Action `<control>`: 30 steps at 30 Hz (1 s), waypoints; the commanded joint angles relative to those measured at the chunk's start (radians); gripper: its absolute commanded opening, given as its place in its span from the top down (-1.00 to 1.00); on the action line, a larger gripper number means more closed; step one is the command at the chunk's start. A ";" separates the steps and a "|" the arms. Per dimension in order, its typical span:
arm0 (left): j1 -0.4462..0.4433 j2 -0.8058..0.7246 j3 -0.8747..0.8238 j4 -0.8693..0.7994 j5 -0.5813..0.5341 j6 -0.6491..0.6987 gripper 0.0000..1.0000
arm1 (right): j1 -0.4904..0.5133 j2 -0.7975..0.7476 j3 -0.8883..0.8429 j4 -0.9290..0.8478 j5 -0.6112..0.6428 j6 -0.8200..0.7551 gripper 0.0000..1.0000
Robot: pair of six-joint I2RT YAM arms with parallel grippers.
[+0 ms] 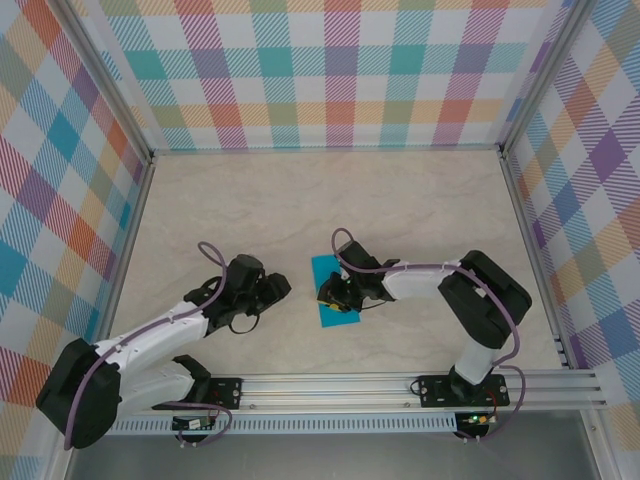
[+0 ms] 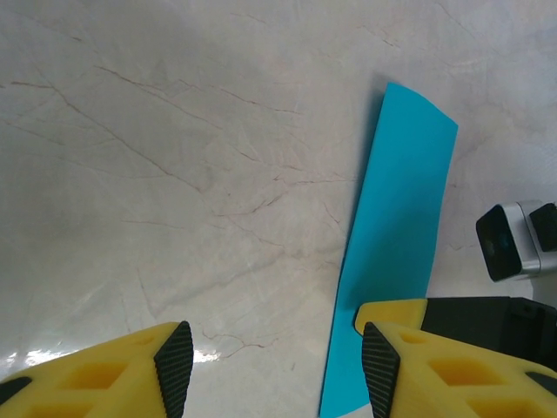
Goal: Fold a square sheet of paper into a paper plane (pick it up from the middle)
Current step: Third fold the triangle at the center of the table.
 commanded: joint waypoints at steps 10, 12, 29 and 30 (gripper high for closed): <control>-0.099 0.341 0.290 0.057 0.045 0.096 0.06 | -0.170 -0.246 -0.105 -0.140 0.031 -0.140 0.24; -0.103 0.406 0.343 0.049 0.050 0.112 0.10 | -0.206 -0.245 -0.112 -0.147 0.004 -0.165 0.24; -0.089 0.689 0.493 0.069 0.036 0.131 0.28 | -0.260 -0.075 -0.033 -0.119 -0.123 -0.282 0.19; -0.087 0.699 0.496 0.070 0.036 0.129 0.28 | -0.260 -0.072 -0.033 -0.119 -0.124 -0.282 0.19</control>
